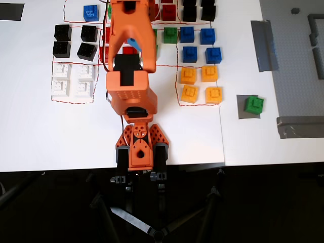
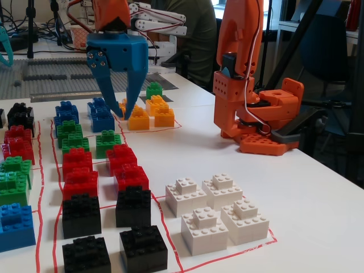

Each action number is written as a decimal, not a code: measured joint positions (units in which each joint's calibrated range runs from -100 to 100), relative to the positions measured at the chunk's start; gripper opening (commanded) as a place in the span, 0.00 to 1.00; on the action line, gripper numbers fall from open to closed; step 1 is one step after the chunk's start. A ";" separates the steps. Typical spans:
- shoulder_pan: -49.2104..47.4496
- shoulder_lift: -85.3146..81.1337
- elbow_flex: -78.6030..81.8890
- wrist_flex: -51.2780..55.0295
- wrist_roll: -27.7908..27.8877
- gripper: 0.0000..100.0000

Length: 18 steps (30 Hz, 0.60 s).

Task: Grab the block and put it in the grey marker

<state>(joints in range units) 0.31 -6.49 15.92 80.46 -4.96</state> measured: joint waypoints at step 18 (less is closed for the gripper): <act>-3.80 4.53 -9.26 2.56 -0.20 0.01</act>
<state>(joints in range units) -3.49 -1.96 6.65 83.02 -5.15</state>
